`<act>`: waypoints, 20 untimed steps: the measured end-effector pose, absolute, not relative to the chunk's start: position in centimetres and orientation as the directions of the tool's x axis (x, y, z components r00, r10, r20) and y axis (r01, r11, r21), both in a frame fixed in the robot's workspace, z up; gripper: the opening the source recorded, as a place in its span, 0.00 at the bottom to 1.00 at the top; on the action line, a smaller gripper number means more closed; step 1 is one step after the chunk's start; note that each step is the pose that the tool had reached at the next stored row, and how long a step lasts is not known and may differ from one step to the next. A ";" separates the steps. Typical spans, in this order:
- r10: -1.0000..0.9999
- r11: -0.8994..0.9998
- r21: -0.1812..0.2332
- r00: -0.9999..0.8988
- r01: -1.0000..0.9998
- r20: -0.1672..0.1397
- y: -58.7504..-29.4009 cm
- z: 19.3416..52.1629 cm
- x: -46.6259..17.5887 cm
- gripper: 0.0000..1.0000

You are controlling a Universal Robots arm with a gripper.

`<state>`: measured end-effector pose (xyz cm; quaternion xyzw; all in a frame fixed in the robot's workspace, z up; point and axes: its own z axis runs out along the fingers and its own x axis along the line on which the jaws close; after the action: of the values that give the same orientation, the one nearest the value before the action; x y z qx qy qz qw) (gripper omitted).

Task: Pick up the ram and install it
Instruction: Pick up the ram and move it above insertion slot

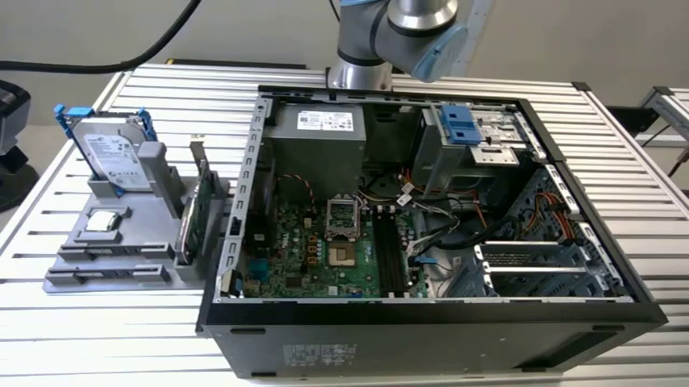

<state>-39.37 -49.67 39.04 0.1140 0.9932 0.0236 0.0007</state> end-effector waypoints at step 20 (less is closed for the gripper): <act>0.322 0.946 0.047 -0.947 0.321 0.004 -49.7 39.0 -39.6 0.00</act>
<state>-39.61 -49.67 39.04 0.1630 0.9863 0.0236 0.0018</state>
